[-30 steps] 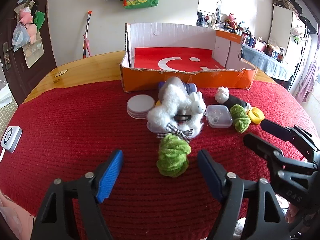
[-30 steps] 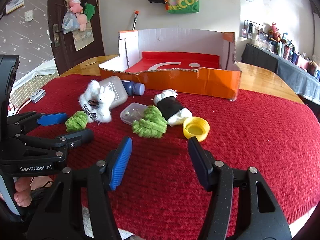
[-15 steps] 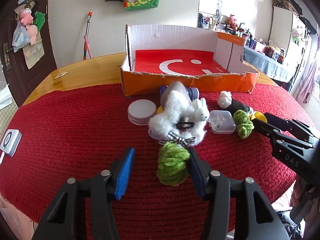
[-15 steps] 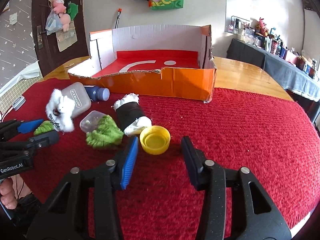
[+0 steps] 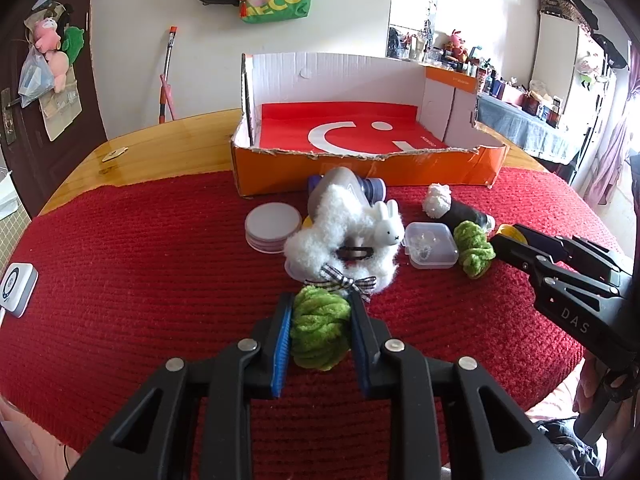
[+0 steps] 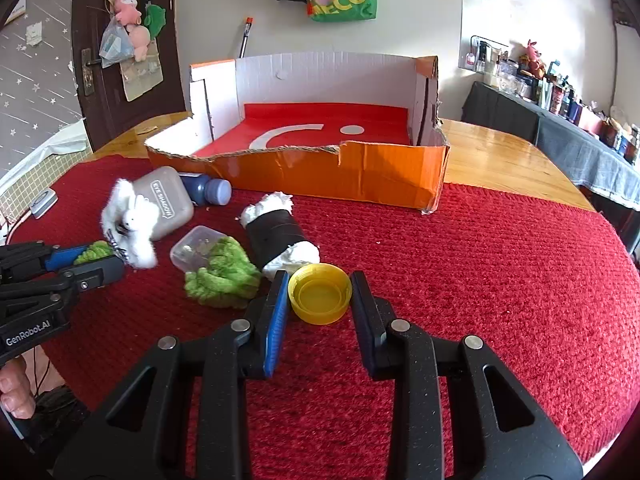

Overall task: Organize objects
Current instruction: 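Carry the green pom-pom and yellow cap with both grippers into the cardboard box, then lower both grippers onto the red box floor and open them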

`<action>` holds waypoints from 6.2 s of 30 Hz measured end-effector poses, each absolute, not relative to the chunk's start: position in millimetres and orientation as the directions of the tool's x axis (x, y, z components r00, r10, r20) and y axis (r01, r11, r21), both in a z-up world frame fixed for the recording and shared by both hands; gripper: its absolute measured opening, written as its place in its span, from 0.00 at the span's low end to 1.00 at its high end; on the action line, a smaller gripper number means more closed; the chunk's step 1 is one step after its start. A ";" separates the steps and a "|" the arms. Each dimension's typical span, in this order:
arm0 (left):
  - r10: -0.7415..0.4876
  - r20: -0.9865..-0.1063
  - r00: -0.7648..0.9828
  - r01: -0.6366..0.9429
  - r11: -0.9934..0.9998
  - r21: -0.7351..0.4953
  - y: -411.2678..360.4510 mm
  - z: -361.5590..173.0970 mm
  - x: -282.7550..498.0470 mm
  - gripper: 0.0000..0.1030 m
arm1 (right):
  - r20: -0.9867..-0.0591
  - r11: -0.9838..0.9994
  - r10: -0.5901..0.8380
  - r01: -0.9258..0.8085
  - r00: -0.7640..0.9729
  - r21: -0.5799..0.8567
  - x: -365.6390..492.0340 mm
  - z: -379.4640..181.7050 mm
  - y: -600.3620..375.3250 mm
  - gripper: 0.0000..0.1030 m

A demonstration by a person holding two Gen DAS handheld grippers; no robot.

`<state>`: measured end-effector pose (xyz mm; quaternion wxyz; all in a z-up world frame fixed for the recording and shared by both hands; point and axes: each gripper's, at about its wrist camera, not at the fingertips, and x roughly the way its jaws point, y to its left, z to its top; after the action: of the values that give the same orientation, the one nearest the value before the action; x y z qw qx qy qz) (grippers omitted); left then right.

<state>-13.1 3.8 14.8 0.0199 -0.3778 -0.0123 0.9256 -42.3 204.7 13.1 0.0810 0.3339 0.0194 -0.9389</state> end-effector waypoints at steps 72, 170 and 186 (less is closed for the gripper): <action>0.114 -0.568 -0.815 -0.135 -0.991 -0.005 22.4 84.9 -98.0 0.26 | -0.612 -0.953 -0.298 0.268 -0.733 0.143 -110.1 55.1 192.8 0.28; 0.177 -0.825 -0.536 -0.145 -0.983 -0.116 7.9 27.6 -249.9 0.28 | -0.782 -0.968 -0.211 0.238 -0.586 0.083 -255.2 31.6 200.4 0.28; 0.148 -0.827 -0.542 -0.174 -0.983 -0.062 4.2 27.9 -247.4 0.42 | -0.778 -0.968 -0.215 0.236 -0.591 0.088 -244.3 29.5 199.3 0.29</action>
<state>-247.4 4.2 27.9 0.0916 -0.4695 0.0138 0.8780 -244.3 199.3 29.5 0.1267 0.4342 0.0121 -0.8918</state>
